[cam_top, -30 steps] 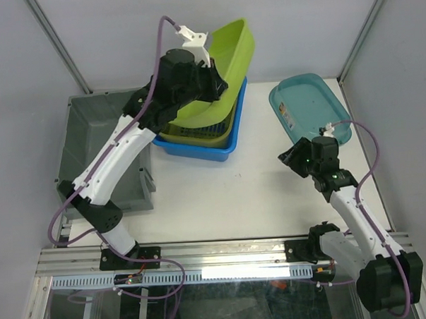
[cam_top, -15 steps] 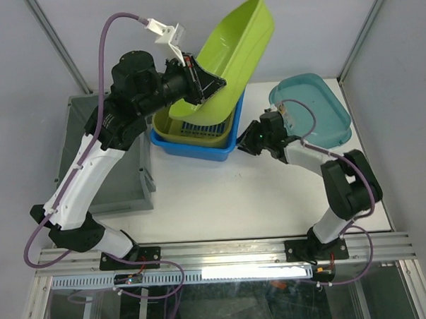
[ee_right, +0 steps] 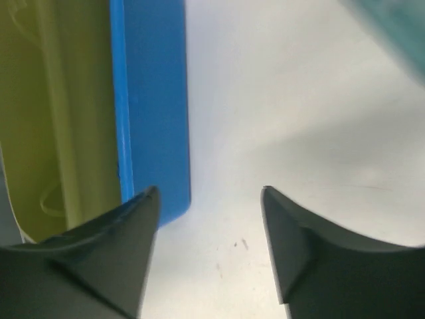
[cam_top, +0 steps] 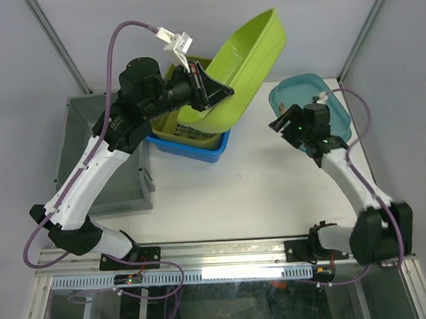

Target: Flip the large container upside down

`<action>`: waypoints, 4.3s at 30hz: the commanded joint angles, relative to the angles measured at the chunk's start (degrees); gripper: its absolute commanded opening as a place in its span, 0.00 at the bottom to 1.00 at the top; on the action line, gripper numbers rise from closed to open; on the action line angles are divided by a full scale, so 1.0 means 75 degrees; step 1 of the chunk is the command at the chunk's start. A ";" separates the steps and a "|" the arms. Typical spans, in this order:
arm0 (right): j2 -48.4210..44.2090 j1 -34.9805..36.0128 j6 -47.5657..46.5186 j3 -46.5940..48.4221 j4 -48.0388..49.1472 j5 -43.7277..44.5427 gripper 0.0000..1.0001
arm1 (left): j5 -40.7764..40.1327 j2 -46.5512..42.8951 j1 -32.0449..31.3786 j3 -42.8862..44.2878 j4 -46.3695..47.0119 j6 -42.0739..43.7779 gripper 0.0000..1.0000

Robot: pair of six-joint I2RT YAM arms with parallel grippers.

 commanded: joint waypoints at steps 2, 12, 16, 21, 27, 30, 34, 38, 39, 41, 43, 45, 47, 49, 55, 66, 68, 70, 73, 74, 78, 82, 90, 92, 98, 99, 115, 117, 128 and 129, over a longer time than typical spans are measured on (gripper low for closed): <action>-0.2969 -0.0600 -0.1179 0.0310 -0.2892 0.3987 0.84 | 0.1272 -0.0384 -0.0072 -0.0365 0.2215 -0.0839 0.00; -0.5037 -0.1115 -0.1544 0.2622 -0.4530 0.6982 0.94 | 0.2505 -0.0516 -0.0138 -0.3466 0.7574 -0.5243 0.00; -0.5288 -0.1115 -0.1752 0.3492 -0.4595 0.7533 0.94 | 0.2662 0.0131 -0.0603 -0.3844 0.8327 -0.6063 0.00; -0.5710 -0.1106 -0.2327 0.4077 -0.4118 0.7513 0.95 | 0.2613 0.0532 -0.0944 -0.4410 0.9450 -0.7062 0.00; -0.5590 -0.1105 -0.2406 0.4314 -0.4092 0.7133 0.95 | 0.2857 0.1596 -0.1214 -0.5311 1.2182 -0.9461 0.00; -0.5508 -0.1106 -0.2301 0.4195 -0.4164 0.7052 0.95 | 0.2953 0.2359 -0.1358 -0.5397 1.3129 -1.0352 0.00; -0.5507 -0.1110 -0.2169 0.3891 -0.4206 0.6915 0.95 | 0.3745 0.3395 -0.1490 -0.4685 1.2932 -1.0469 0.00; -0.5561 -0.1113 -0.2175 0.3763 -0.4280 0.6883 0.95 | 0.4415 0.4313 -0.1571 -0.3856 1.2897 -1.0786 0.00; -0.5608 -0.1114 -0.2225 0.3731 -0.4284 0.6900 0.95 | 0.4575 0.4549 -0.1578 -0.3644 1.2827 -1.0850 0.00; -0.5677 -0.1109 -0.2384 0.3674 -0.4212 0.6859 0.95 | 0.4894 0.5048 -0.1588 -0.3235 1.2671 -1.1053 0.00; -0.5685 -0.1105 -0.2554 0.3702 -0.4195 0.6731 0.96 | 0.5119 0.5580 -0.1582 -0.2816 1.2762 -1.1384 0.00; -0.5680 -0.1107 -0.2645 0.3777 -0.4285 0.6710 0.97 | 0.5106 0.6030 -0.1563 -0.2573 1.3140 -1.1933 0.00; -0.5720 -0.1114 -0.2715 0.3775 -0.4374 0.6773 0.97 | 0.5113 0.6498 -0.1521 -0.2281 1.3249 -1.2150 0.00; -0.5816 -0.1104 -0.2824 0.3707 -0.4398 0.6853 0.97 | 0.5130 0.6799 -0.1452 -0.2055 1.3220 -1.2179 0.00; -0.6053 -0.1107 -0.3104 0.3582 -0.4398 0.6965 0.98 | 0.5205 0.7465 -0.1135 -0.1551 1.2689 -1.1818 0.03; -0.6288 -0.1114 -0.3138 0.3140 -0.4561 0.6351 0.98 | 0.4895 0.7362 -0.0719 -0.0914 0.8057 -0.7760 0.99; -0.6345 -0.1111 -0.3218 0.3081 -0.4568 0.6208 0.98 | 0.4423 0.6991 -0.0712 -0.0793 0.6553 -0.6587 0.99; -0.6396 -0.1109 -0.3245 0.3042 -0.4579 0.6060 0.98 | 0.3878 0.6650 -0.0714 -0.0734 0.5462 -0.5711 0.99; -0.6488 -0.1111 -0.3261 0.2901 -0.4505 0.5788 0.98 | 0.3081 0.6246 -0.0727 -0.0507 0.4068 -0.4540 0.99; -0.6511 -0.1112 -0.3251 0.2847 -0.4468 0.5670 0.98 | 0.2838 0.6161 -0.0727 -0.0352 0.3648 -0.4233 0.99; -0.6580 -0.1105 -0.3214 0.2678 -0.4425 0.5381 0.98 | 0.1906 0.5967 -0.0784 0.0329 0.2128 -0.3225 0.99; -0.6535 -0.1105 -0.3336 0.2596 -0.4404 0.5261 0.99 | 0.1180 0.5747 -0.0925 0.0841 0.1189 -0.2271 0.99; -0.6371 -0.1110 -0.3317 0.2546 -0.4467 0.5088 0.99 | 0.1240 0.5679 -0.1039 0.1304 0.0451 -0.1176 0.99; -0.6373 -0.1113 -0.3258 0.2504 -0.4457 0.5087 0.99 | 0.1841 0.5812 -0.1040 0.1377 0.0450 -0.0973 0.99; -0.6368 -0.1113 -0.3165 0.2483 -0.4390 0.4520 0.99 | 0.1242 0.5887 -0.1412 0.1594 0.0397 -0.0608 0.99; -0.6341 -0.1110 -0.3182 0.2487 -0.4376 0.4438 0.99 | 0.0844 0.5799 -0.1535 0.1612 0.0392 -0.0408 0.99; -0.6318 -0.1110 -0.3521 0.2625 -0.4397 0.4296 0.99 | 0.2810 0.5644 -0.1552 0.1991 0.1811 -0.0838 0.99; -0.6303 -0.1112 -0.3621 0.2669 -0.4398 0.4247 0.99 | 0.3087 0.5572 -0.1479 0.1855 0.2216 -0.1199 0.99; -0.6255 -0.1107 -0.3768 0.2714 -0.4477 0.4036 0.99 | 0.3442 0.4934 -0.0849 0.0038 0.4873 -0.3577 0.99; -0.6249 -0.1109 -0.3782 0.2724 -0.4480 0.4041 0.99 | 0.3195 0.4879 -0.0777 0.0063 0.4497 -0.3284 0.99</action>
